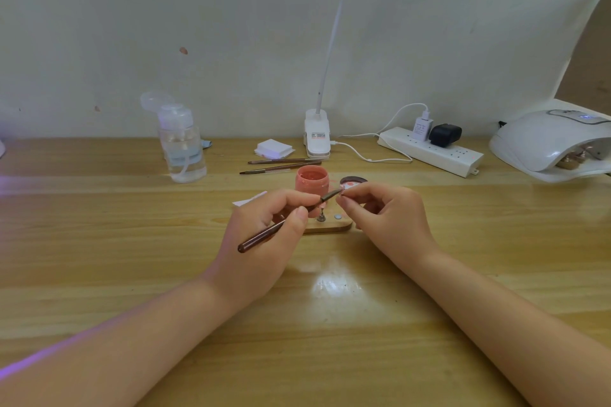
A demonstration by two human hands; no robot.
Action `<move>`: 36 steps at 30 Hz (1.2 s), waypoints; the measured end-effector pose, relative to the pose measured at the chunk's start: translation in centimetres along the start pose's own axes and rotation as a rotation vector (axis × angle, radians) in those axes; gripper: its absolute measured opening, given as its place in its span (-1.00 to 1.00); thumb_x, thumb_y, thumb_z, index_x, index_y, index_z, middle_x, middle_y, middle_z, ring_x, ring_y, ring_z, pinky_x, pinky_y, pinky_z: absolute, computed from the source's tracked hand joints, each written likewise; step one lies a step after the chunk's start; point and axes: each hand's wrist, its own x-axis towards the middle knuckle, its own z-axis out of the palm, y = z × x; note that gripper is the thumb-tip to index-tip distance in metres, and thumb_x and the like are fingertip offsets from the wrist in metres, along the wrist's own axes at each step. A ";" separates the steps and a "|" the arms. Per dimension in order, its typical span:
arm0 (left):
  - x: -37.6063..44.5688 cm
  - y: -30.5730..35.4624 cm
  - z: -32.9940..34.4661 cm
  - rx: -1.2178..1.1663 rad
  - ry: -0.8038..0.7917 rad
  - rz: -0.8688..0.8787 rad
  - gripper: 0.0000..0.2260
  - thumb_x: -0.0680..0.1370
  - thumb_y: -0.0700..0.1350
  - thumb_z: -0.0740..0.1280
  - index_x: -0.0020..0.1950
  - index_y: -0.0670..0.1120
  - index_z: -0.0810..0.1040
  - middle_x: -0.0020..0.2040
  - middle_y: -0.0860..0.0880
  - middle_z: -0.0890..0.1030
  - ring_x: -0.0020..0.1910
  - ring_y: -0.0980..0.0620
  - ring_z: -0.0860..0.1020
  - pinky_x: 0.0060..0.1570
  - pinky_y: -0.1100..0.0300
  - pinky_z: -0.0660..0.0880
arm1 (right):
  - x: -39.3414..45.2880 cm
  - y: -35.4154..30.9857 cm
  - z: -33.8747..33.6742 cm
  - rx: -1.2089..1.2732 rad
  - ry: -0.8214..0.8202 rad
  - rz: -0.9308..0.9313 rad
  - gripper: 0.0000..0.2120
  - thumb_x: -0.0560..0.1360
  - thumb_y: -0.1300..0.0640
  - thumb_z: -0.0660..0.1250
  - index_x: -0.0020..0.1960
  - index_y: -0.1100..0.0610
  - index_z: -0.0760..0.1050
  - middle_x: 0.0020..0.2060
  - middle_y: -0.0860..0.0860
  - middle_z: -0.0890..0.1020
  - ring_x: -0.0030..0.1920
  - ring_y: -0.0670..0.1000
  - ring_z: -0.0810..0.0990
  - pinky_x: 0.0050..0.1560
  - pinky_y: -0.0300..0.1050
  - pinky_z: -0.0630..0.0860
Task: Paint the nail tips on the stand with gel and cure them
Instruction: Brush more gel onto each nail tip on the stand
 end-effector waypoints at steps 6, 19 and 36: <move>-0.1 0.2 0.0 -0.050 0.040 0.012 -0.80 0.55 -0.19 0.21 0.03 -0.03 0.61 -0.08 0.12 0.71 -0.02 0.16 0.65 -0.03 0.33 0.53 | 0.0 0.0 0.0 -0.011 -0.003 0.008 -0.95 0.43 0.19 0.49 -0.12 0.09 0.69 -0.35 -0.05 0.66 -0.37 -0.02 0.56 -0.23 -0.07 0.56; 0.0 0.4 0.2 -0.032 0.017 -0.020 -0.79 0.56 -0.15 0.22 0.11 -0.03 0.61 -0.03 0.17 0.69 0.00 0.23 0.62 -0.03 0.43 0.46 | 0.1 0.0 0.1 0.030 -0.008 0.041 -0.96 0.43 0.19 0.48 -0.11 0.09 0.68 -0.33 0.01 0.68 -0.35 0.07 0.58 -0.21 0.03 0.57; -0.1 -0.1 -0.1 -0.028 0.029 -0.027 -0.81 0.53 -0.14 0.24 0.03 -0.04 0.64 -0.10 0.08 0.71 -0.02 0.11 0.66 0.00 0.27 0.55 | 0.1 0.3 0.1 -0.037 0.025 0.032 -0.85 0.44 0.16 0.47 -0.19 -0.08 0.61 -0.44 -0.19 0.58 -0.41 -0.02 0.53 -0.29 -0.20 0.48</move>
